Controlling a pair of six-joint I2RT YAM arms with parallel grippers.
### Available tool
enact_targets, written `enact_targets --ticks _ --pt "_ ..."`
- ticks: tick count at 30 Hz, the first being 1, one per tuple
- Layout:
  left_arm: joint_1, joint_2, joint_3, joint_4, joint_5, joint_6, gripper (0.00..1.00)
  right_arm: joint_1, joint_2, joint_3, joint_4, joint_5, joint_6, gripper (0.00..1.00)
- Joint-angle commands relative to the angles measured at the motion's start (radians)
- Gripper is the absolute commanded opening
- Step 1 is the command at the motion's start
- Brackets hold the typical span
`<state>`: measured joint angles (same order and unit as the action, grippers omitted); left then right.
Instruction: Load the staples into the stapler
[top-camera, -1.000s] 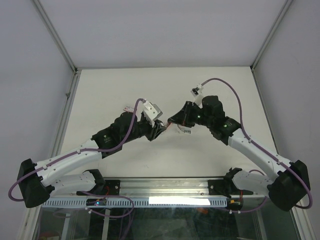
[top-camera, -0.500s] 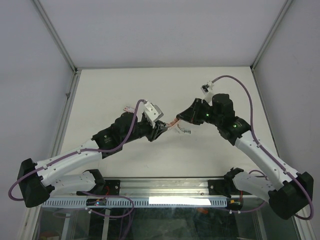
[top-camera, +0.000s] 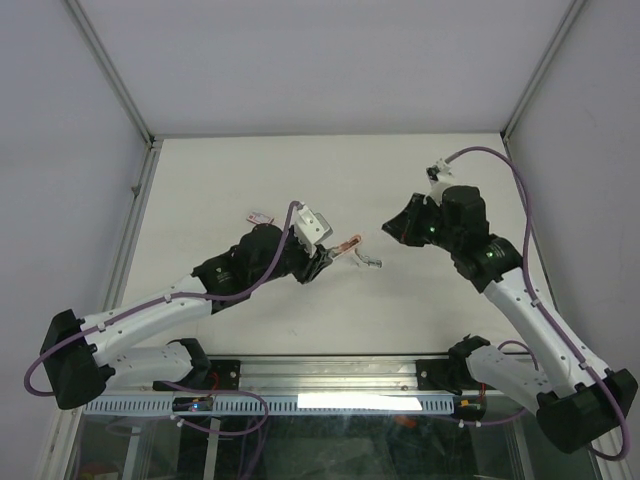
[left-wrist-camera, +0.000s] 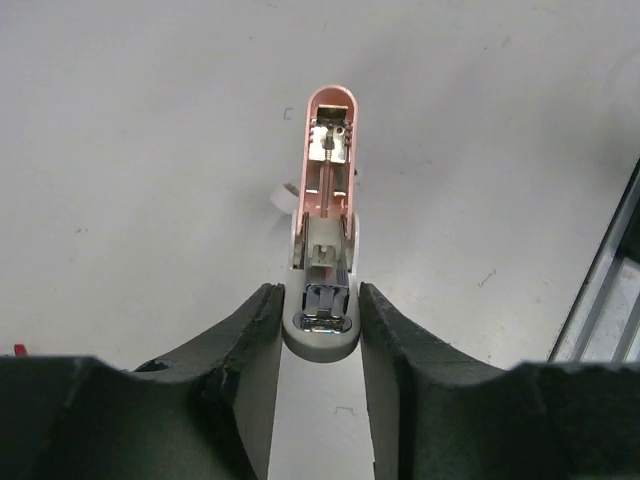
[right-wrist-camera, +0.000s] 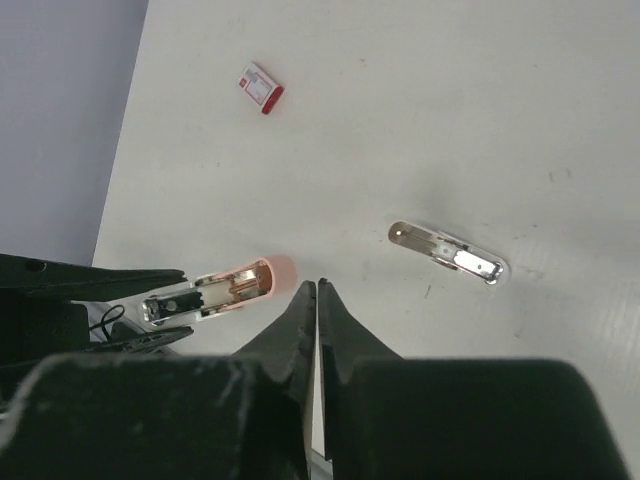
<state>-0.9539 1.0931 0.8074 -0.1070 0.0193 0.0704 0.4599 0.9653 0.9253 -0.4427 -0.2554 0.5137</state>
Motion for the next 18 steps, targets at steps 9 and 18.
enact_targets --ticks 9,18 --pt "0.008 0.008 0.006 -0.019 0.004 0.01 0.29 -0.029 -0.05 0.003 0.016 0.088 -0.002 0.0" --pt "0.009 0.014 0.046 -0.013 -0.077 -0.249 0.57 -0.029 -0.032 -0.094 0.125 0.007 0.022 0.03"
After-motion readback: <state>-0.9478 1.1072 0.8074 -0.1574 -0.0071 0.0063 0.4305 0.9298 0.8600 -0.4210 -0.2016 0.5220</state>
